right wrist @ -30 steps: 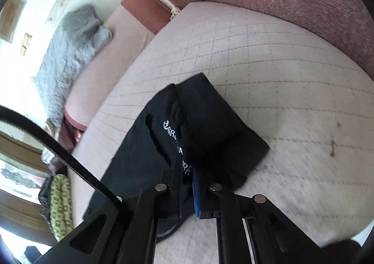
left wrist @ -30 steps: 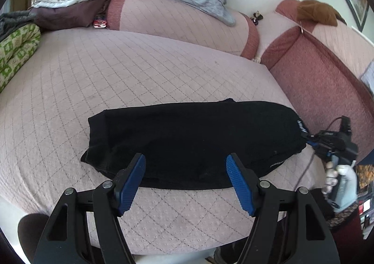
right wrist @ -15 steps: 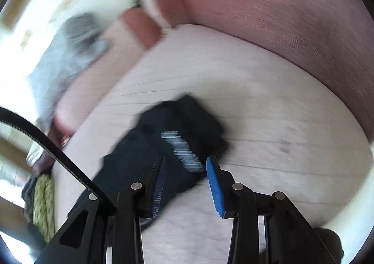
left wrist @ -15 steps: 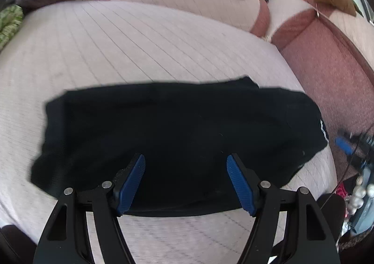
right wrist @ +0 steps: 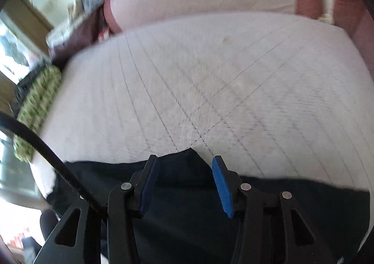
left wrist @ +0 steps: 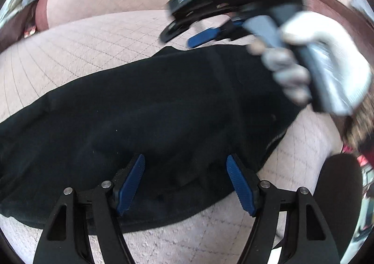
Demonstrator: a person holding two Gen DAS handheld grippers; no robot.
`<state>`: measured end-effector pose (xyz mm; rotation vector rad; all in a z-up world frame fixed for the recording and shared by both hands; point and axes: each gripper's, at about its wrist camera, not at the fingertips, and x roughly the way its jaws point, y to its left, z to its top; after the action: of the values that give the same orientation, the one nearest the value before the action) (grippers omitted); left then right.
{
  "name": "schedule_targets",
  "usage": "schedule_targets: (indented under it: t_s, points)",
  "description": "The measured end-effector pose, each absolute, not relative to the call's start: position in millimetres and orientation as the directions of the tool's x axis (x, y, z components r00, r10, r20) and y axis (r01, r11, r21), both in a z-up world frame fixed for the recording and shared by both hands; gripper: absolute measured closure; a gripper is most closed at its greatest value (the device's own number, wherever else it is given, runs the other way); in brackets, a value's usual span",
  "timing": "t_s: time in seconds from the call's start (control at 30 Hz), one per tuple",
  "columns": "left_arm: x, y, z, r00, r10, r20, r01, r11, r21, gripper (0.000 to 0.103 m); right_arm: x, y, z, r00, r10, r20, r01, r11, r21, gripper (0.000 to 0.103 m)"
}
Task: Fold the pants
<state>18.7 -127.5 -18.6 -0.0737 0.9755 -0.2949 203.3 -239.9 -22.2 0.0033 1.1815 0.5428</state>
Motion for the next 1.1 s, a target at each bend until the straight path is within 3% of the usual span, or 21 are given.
schedule_targets:
  t_s: [0.13, 0.17, 0.23, 0.4, 0.43, 0.67, 0.7, 0.77, 0.8, 1.0, 1.1]
  points:
    - [13.5, -128.6, -20.3, 0.537, -0.278, -0.796, 0.234, 0.956, -0.176, 0.032, 208.3, -218.6, -46.9, 0.224, 0.325, -0.919, -0.466, 0.864, 0.192, 0.051]
    - [13.2, -128.5, -20.4, 0.54, -0.279, -0.794, 0.232, 0.956, -0.178, 0.031, 206.6, -216.7, -47.4, 0.233, 0.313, -0.921, -0.477, 0.862, 0.172, 0.057]
    - [12.9, -128.6, -20.1, 0.542, -0.286, -0.79, 0.229, 0.955, -0.189, 0.03, 202.8, -213.3, -46.6, 0.248, 0.282, -0.927, -0.49, 0.862, 0.132, 0.088]
    - [12.2, -128.4, -21.8, 0.549, -0.282, -0.787, 0.229, 0.956, -0.183, 0.028, 218.8, -201.5, -31.5, 0.305, 0.254, -0.918, -0.468, 0.88, 0.088, 0.092]
    - [10.1, -129.6, -21.7, 0.551, -0.277, -0.787, 0.23, 0.957, -0.176, 0.028, 224.2, -199.9, -29.5, 0.313, 0.254, -0.915, -0.458, 0.885, 0.089, 0.103]
    - [4.1, -146.8, -15.4, 0.542, -0.278, -0.793, 0.225, 0.957, -0.182, 0.028, 255.9, -203.5, -22.0, 0.349, 0.272, -0.897, -0.364, 0.921, 0.138, 0.101]
    - [0.8, -140.3, -11.9, 0.536, -0.291, -0.793, 0.213, 0.955, -0.206, 0.028, 253.1, -210.5, -14.8, 0.362, 0.296, -0.884, -0.351, 0.922, 0.165, 0.098]
    - [-6.8, -130.2, -5.3, 0.527, -0.316, -0.789, 0.188, 0.949, -0.254, 0.028, 239.6, -234.1, 4.8, 0.406, 0.314, -0.858, -0.325, 0.927, 0.186, 0.07]
    - [-11.1, -126.0, -2.1, 0.528, -0.32, -0.786, 0.177, 0.947, -0.267, 0.028, 223.5, -253.4, 19.9, 0.444, 0.321, -0.837, -0.313, 0.93, 0.191, 0.066]
    - [-29.8, -100.5, 7.5, 0.529, -0.344, -0.776, 0.077, 0.93, -0.36, 0.028, 130.7, -338.6, 24.8, 0.406, 0.444, -0.799, -0.234, 0.895, 0.379, 0.065]
    - [-30.9, -103.3, 11.4, 0.525, -0.345, -0.778, 0.069, 0.928, -0.365, 0.028, 97.2, -376.4, -7.4, 0.359, 0.368, -0.858, -0.125, 0.93, 0.346, 0.065]
